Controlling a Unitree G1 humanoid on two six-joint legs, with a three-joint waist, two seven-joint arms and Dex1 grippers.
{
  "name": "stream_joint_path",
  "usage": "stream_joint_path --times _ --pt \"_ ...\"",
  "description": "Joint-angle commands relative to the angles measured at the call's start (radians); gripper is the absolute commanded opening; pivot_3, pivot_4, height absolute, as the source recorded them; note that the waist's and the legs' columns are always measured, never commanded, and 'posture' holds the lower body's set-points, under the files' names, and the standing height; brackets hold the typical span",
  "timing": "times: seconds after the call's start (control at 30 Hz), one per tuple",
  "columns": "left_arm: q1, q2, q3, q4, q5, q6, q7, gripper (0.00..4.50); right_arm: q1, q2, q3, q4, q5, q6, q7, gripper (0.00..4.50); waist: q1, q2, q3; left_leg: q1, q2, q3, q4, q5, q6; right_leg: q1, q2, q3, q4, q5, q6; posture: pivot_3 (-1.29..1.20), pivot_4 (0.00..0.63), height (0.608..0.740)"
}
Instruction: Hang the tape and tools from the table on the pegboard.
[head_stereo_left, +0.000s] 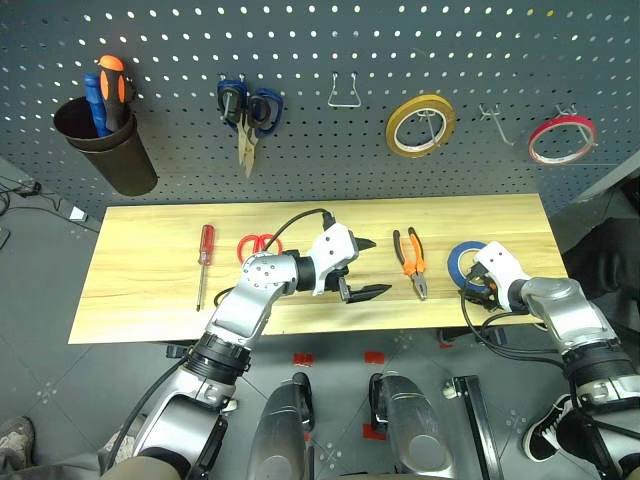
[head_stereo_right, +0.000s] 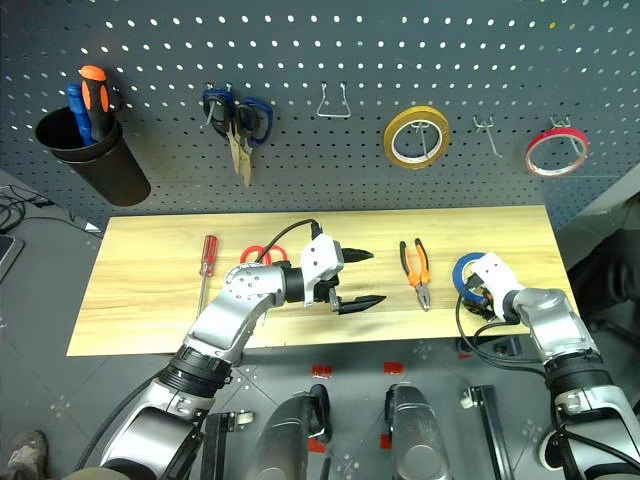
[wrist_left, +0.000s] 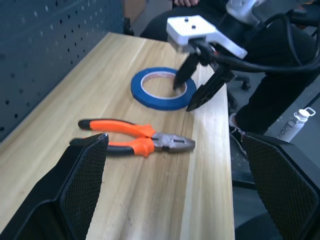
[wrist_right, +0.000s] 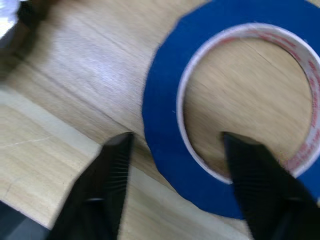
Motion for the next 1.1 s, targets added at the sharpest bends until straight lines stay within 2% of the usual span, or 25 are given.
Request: stream_joint_path --times 0.03,0.1,0.13,0.27,0.33,0.53,0.67,0.83,1.1 --pt "0.002 -0.013 0.012 -0.013 -0.009 -0.048 0.006 4.50 0.014 -0.002 0.048 0.031 -0.055 -0.043 0.010 1.55 0.000 0.000 0.000 0.000 0.000 0.000 0.000 0.000 0.000 0.000 0.000 0.000 0.000 0.000 0.000 -0.29 0.375 0.740" --pt "0.005 -0.025 0.019 -0.022 -0.014 -0.067 0.020 4.50 0.024 0.003 0.065 0.020 -0.079 -0.093 0.004 0.85 0.000 -0.001 -0.001 0.000 0.000 0.000 0.001 0.000 -0.001 0.000 0.000 0.000 0.000 0.001 0.001 -0.29 0.366 0.740" --pt "0.005 -0.030 0.021 -0.026 -0.018 -0.076 0.025 4.50 0.031 0.007 0.057 0.010 -0.080 -0.113 -0.006 0.67 0.000 -0.002 -0.001 0.000 0.000 0.000 0.001 0.001 -0.001 0.000 0.000 0.000 0.000 0.001 0.001 -0.29 0.361 0.740" --pt "-0.012 -0.057 0.051 -0.061 -0.043 -0.061 0.056 4.50 0.087 0.001 -0.042 -0.118 -0.060 -0.136 -0.085 0.67 0.001 -0.002 -0.001 0.000 0.000 0.000 0.001 0.001 -0.002 0.000 0.000 0.000 0.000 0.001 0.002 -0.29 0.349 0.740" --pt "-0.018 -0.076 0.064 -0.092 -0.055 -0.046 0.089 4.50 0.157 -0.019 -0.096 -0.251 -0.078 -0.162 -0.153 0.67 0.004 -0.001 -0.001 0.000 0.000 0.000 0.000 0.001 -0.002 -0.001 0.000 0.000 0.000 0.001 0.002 -0.29 0.347 0.740" --pt "-0.047 -0.125 0.095 -0.178 -0.069 -0.021 0.176 4.50 0.407 -0.024 -0.228 -0.675 -0.223 -0.359 -0.392 0.67 0.006 -0.001 -0.001 -0.004 -0.001 0.000 0.000 0.001 -0.002 -0.002 -0.001 -0.002 -0.001 0.000 0.003 -0.29 0.351 0.740" --pt "-0.071 -0.150 0.106 -0.201 -0.076 -0.009 0.215 4.50 0.436 0.013 -0.244 -0.825 -0.298 -0.410 -0.472 0.67 0.001 -0.001 -0.001 -0.004 -0.001 0.000 0.000 0.001 -0.002 -0.002 0.000 -0.001 -0.001 0.000 0.006 -0.30 0.354 0.740" --pt "-0.108 -0.179 0.100 -0.192 -0.087 -0.003 0.232 4.50 0.307 0.042 -0.232 -0.776 -0.288 -0.433 -0.470 0.67 0.000 -0.001 -0.001 -0.003 -0.001 0.000 0.001 0.001 -0.002 -0.002 0.000 0.000 0.000 0.000 0.006 -0.30 0.350 0.740" --pt "-0.131 -0.194 0.099 -0.149 -0.072 -0.021 0.241 4.50 0.062 0.037 -0.222 -0.413 -0.188 -0.585 -0.413 0.67 0.003 -0.001 -0.001 -0.004 -0.001 0.000 0.000 0.001 -0.002 -0.002 -0.001 -0.001 -0.001 0.001 0.005 -0.30 0.344 0.740"
